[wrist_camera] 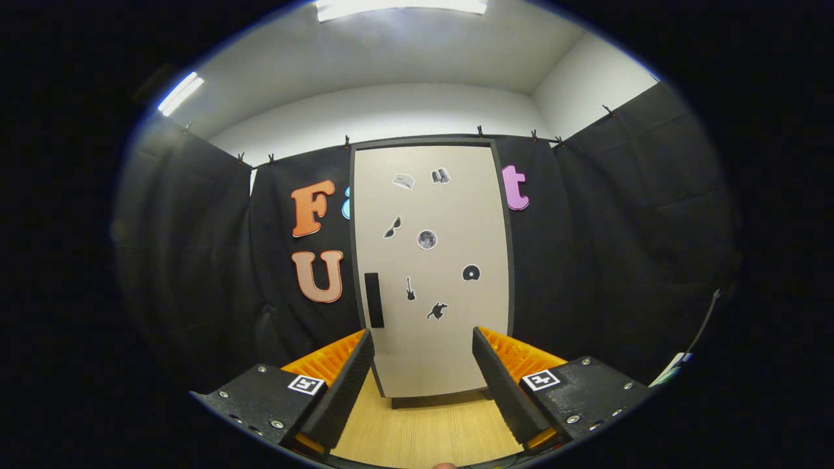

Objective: Open the shoe cabinet door, grab the shoes and put them into the shoe cabinet, then close the shoe cabinet door.

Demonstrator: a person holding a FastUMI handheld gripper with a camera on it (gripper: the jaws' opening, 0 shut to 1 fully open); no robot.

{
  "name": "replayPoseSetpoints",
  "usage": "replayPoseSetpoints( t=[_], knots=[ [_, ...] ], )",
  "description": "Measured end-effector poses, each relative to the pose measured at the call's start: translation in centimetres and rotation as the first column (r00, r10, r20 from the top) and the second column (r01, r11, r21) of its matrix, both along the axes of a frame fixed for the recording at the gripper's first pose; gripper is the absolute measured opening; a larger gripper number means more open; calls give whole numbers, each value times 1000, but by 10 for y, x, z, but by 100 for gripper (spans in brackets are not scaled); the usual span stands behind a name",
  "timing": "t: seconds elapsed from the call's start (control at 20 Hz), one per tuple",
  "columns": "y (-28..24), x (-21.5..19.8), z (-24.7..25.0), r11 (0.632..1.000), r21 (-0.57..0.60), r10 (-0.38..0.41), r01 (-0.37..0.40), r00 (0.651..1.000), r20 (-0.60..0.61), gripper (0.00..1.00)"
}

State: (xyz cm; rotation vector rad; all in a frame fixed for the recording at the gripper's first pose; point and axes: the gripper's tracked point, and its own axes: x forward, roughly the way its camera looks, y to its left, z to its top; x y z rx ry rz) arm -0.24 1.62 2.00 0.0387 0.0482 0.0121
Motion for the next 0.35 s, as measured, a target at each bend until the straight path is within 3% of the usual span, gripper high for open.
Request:
replayPoseSetpoints(
  t=[0.35],
  knots=[
    [2, -6, 0, 1000, -3, -1, 1, 1000, -5, 95]
  ],
)
